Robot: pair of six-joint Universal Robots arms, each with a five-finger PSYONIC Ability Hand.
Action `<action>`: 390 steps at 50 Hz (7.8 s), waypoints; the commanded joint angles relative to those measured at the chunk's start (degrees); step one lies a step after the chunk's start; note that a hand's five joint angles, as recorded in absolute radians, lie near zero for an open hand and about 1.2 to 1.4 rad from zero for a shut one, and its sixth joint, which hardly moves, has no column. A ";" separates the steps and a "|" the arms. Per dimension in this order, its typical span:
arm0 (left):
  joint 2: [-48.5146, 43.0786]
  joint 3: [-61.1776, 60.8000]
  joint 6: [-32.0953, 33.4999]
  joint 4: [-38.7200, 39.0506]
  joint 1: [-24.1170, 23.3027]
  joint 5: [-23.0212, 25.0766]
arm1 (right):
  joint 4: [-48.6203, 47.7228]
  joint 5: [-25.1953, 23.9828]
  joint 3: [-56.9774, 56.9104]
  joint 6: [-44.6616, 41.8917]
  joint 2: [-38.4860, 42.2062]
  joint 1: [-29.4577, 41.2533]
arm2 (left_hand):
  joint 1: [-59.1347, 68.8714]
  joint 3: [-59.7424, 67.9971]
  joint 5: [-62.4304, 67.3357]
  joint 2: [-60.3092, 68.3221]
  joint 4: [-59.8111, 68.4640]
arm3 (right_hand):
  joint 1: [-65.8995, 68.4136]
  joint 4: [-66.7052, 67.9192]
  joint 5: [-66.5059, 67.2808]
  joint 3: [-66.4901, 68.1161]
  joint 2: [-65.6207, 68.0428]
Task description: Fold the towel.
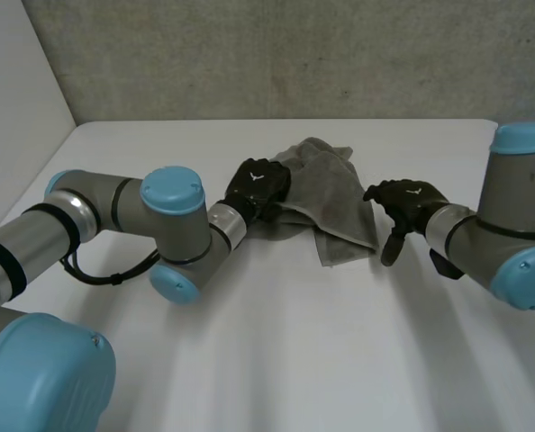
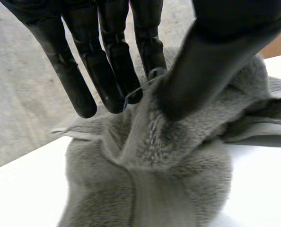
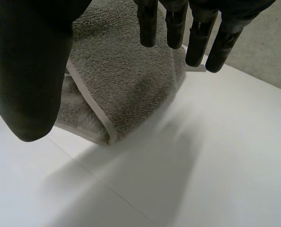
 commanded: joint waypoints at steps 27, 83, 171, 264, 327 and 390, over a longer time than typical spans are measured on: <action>24.69 -19.13 0.34 -0.59 0.78 -4.37 | -5.19 10.35 -20.10 8.62 12.37 6.60 | 17.39 16.52 16.59 16.23 15.90 | 66.11 66.19 66.65 66.73 65.39; 36.89 -2.16 4.40 14.85 14.32 -10.08 | 4.66 3.14 -71.87 -4.60 9.05 6.17 | 17.39 16.52 16.59 16.23 15.90 | 66.11 66.19 66.65 66.73 65.39; 21.33 -28.97 -3.79 10.40 8.32 -6.29 | 15.20 -7.58 -17.03 -4.48 -31.22 3.88 | 17.39 16.52 16.59 16.23 15.90 | 66.11 66.19 66.65 66.73 65.39; 31.81 -48.75 10.45 16.64 26.80 2.14 | 8.98 2.25 -7.64 -20.58 7.03 3.62 | 17.39 16.52 16.59 16.23 15.90 | 17.80 17.88 18.34 18.42 17.08; 47.63 -55.87 6.76 9.78 30.49 11.89 | 17.84 -6.44 -0.06 -40.43 -12.67 -8.87 | 17.39 16.52 16.59 16.23 15.90 | 66.11 66.19 66.65 66.73 65.39; 34.01 -46.20 7.64 0.29 24.51 4.16 | 8.43 -1.52 -10.61 -22.67 -0.72 -10.18 | -30.53 -31.39 -31.33 -31.69 -32.02 | 13.68 13.77 14.23 14.31 12.97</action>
